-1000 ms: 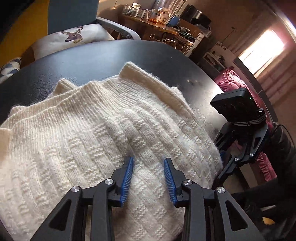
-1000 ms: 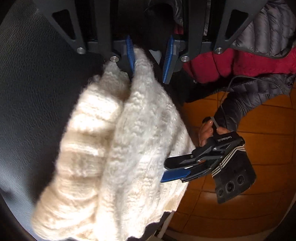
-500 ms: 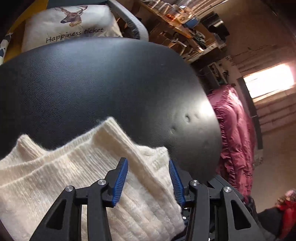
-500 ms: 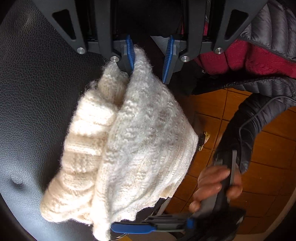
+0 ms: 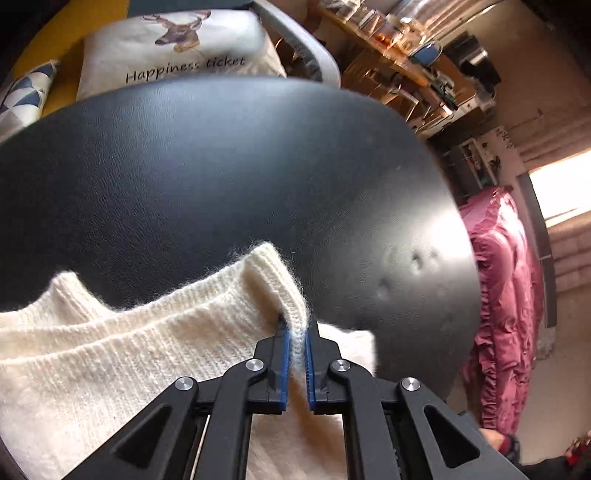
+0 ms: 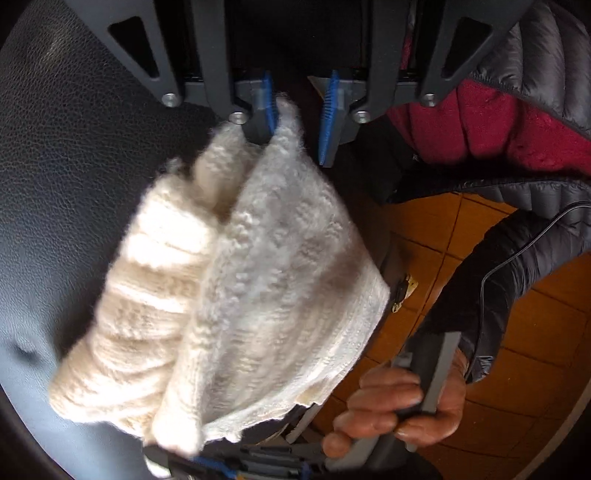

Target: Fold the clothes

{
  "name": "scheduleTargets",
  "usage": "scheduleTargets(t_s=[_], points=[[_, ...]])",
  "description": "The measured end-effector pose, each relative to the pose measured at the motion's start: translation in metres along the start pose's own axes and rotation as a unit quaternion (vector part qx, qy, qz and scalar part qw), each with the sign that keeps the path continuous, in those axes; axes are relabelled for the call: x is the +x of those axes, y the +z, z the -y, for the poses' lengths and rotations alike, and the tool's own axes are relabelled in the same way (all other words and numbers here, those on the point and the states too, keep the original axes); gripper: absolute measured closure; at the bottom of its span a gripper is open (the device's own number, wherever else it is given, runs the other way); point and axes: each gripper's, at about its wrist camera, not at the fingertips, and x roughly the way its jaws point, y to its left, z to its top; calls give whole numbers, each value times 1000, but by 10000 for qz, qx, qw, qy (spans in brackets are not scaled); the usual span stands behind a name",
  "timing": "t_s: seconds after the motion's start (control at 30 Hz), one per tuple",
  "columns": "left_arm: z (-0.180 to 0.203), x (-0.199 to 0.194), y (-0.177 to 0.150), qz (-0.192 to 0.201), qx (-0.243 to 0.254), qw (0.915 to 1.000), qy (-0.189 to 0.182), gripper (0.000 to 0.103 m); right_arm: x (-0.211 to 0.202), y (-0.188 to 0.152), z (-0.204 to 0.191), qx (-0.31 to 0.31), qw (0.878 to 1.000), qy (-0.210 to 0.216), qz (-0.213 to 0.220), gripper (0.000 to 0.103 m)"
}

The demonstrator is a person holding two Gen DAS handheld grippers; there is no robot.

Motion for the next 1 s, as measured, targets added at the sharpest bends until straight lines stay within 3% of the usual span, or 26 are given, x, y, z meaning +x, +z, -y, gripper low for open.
scheduleTargets(t_s=[0.03,0.2,0.3,0.4,0.43,0.47,0.6,0.7,0.8,0.87,0.93,1.0], points=[[-1,10,0,-149,-87,9998,-33,96,0,0,2,26,10000,31,13,93],[-5,15,8,-179,-456,9982,-360,93,-1,3,10,199,9995,237,88,99],[-14,-2,9,-121,-757,9946,-699,81,-4,3,11,403,9987,268,178,98],[-15,-36,2,361,-721,9916,-1007,72,-20,-1,2,562,9979,-33,314,85],[-15,-49,-3,540,-637,9912,-1027,65,-31,-2,-5,541,9972,-259,457,75],[-19,-63,-9,702,-558,9908,-1017,60,-41,-2,-12,487,9956,-530,606,72],[-28,-100,-48,1226,-176,9902,-650,56,-64,6,-41,294,9854,-1260,1104,72],[-48,-113,-82,1464,-10,9886,-350,56,-66,24,-65,23,9769,-1564,1453,72],[-88,-113,-113,1531,-18,9881,-109,55,-61,45,-66,-133,9688,-1768,1731,72],[-108,-99,-132,1430,-125,9896,31,55,-44,62,-64,21,9670,-1868,1730,72],[-121,-79,-142,1289,-220,9914,11,55,-25,67,-49,361,9606,-2405,1348,74],[-126,-79,-152,1533,-283,9877,-143,55,-30,58,-28,617,9568,-2576,1195,75]])
